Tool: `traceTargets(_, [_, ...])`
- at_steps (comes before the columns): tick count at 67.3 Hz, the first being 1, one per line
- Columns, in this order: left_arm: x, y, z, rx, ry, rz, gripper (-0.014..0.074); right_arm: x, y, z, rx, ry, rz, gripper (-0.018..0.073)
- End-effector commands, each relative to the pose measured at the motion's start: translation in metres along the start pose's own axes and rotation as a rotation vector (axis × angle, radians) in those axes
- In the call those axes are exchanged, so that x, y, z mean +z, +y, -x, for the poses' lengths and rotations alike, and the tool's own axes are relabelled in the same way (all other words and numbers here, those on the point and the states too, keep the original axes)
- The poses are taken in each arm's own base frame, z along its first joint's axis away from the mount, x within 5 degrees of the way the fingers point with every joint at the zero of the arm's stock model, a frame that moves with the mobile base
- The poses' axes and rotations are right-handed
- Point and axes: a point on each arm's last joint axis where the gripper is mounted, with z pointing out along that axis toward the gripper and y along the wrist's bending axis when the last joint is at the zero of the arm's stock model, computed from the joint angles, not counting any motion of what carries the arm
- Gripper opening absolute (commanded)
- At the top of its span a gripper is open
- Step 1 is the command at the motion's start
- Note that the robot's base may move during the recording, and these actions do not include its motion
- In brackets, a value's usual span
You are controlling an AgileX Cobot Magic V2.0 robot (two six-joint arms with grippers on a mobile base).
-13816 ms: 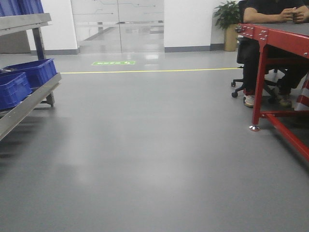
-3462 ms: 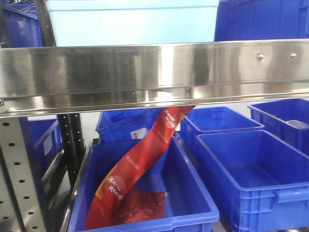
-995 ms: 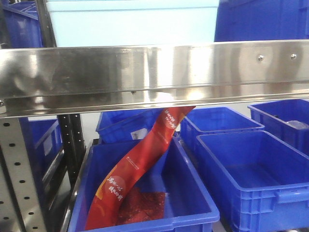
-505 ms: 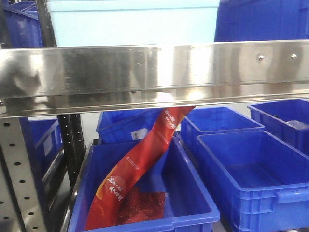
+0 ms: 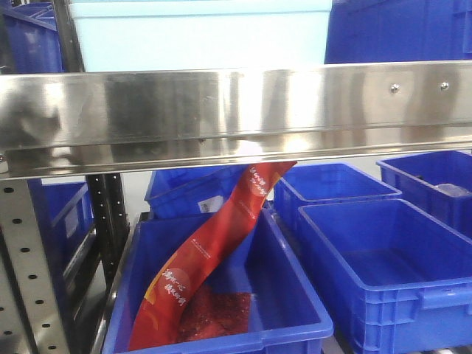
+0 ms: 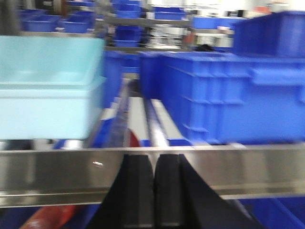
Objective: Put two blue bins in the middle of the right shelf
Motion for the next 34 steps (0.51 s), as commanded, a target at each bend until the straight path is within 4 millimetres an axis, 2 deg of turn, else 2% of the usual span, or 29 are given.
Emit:
traceTargets(1, [-0.001,0.000,0.003,-0.008,-0.029,-0.001,-0.0111,0.003,-0.004,-0.015,0.012,-0.034,-0.062,-0.0162])
traceTargets(19, [-0.001,0.000,0.003,-0.008,-0.029,-0.001,-0.0111,0.002,-0.008,-0.076,0.024,-0.024,-0.118,-0.0162])
traceTargets(31, [-0.001,0.000,0.003,-0.008,-0.029,-0.001,-0.0111,0.004,-0.009,-0.099,0.039,-0.056,-0.125,-0.0162])
traceTargets(34, [-0.001,0.000,0.003,-0.008,-0.029,-0.001,-0.0111,0.004,-0.009,-0.099,0.038,-0.073,-0.127,-0.0162])
